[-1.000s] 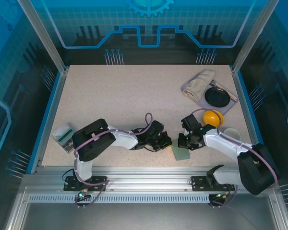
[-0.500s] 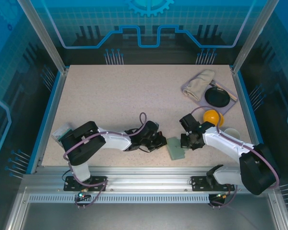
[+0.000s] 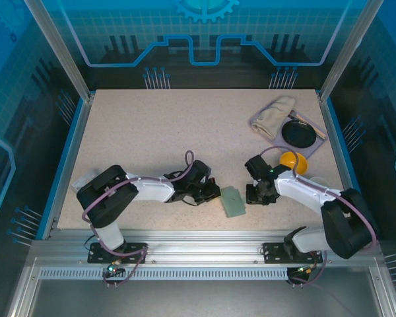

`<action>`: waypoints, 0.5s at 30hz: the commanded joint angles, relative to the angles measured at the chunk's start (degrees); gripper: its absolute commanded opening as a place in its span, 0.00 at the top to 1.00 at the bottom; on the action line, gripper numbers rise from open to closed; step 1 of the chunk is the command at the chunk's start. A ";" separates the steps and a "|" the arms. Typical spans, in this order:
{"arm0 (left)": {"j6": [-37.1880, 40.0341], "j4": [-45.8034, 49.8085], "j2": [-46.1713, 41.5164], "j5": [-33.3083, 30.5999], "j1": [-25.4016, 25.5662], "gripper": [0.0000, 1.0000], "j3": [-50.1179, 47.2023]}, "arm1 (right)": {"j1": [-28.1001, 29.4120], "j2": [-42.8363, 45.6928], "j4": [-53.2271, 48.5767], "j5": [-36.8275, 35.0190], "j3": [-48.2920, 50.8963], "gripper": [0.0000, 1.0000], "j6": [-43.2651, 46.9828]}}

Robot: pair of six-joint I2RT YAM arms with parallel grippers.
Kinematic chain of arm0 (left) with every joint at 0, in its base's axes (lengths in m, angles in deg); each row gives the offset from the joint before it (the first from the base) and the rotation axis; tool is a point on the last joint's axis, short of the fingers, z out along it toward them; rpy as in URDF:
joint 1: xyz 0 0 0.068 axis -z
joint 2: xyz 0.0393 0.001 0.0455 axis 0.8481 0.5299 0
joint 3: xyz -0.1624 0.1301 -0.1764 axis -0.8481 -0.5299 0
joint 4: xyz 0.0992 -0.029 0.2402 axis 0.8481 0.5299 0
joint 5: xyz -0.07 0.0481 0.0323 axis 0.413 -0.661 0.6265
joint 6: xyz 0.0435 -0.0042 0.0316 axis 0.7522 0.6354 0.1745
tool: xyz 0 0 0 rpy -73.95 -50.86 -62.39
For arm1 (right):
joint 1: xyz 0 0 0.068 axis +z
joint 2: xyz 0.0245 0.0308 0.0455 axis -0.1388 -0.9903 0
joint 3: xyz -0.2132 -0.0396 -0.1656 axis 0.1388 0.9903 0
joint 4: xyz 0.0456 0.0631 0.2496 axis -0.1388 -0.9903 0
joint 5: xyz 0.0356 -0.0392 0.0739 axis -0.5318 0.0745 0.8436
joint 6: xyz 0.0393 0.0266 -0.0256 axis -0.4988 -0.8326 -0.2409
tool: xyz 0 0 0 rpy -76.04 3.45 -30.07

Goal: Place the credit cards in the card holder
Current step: Open the button on the card holder.

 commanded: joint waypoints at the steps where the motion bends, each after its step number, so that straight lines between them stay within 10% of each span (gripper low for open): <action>1: 3.08 4.33 -2.87 2.25 -1.55 1.00 0.42 | -0.59 -2.08 -2.18 -1.56 -2.94 0.72 1.07; 15: 12.10 37.66 -22.50 -11.06 -8.62 0.34 8.00 | -3.04 7.27 3.31 10.35 -15.59 0.29 3.24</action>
